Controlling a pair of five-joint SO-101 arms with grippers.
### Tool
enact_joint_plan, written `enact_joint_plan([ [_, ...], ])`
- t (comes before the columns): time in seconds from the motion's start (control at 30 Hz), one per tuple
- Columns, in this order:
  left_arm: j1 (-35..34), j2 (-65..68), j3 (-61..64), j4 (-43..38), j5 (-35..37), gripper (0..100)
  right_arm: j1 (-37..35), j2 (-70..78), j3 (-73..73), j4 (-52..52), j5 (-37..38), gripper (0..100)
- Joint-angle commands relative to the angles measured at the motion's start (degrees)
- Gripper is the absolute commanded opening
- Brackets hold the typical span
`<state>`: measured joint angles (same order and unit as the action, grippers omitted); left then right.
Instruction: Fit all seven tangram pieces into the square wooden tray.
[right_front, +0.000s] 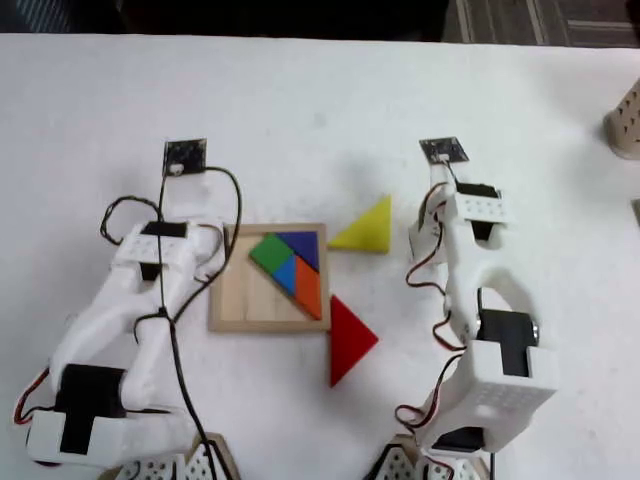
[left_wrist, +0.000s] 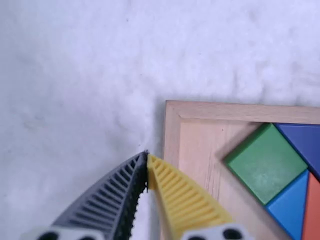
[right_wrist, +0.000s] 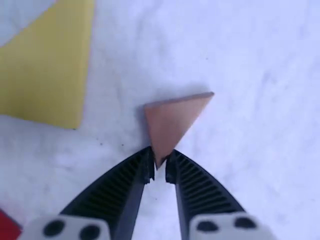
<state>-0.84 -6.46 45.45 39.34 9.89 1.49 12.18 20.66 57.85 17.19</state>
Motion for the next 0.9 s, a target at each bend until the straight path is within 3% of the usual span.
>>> enact_joint_plan([
  [0.0, -0.4, -2.8, -0.4, 0.4, -0.7, 2, 0.0, -4.0, -2.1, 1.1, 0.5, 5.0],
  [0.1, -0.4, -2.8, -0.4, 0.4, -0.7, 2, -0.6, -4.2, -4.0, 3.7, -1.0, 13.9],
  [0.27, -0.4, -2.8, -0.4, 0.4, -0.7, 2, -0.7, -3.8, -7.8, 4.6, -14.7, 22.7],
  [0.47, -0.4, -2.8, -0.4, 0.4, -0.7, 2, -3.2, -2.8, -10.8, 4.3, -15.3, 22.6],
  [0.63, -0.4, -2.8, -0.4, 0.4, -0.7, 2, -3.3, 6.3, -16.3, 4.3, -14.9, 22.8],
  [0.87, -0.4, -2.8, -0.3, -0.7, -0.7, 2, -1.6, 18.9, -29.1, 13.7, -14.8, 22.7],
])
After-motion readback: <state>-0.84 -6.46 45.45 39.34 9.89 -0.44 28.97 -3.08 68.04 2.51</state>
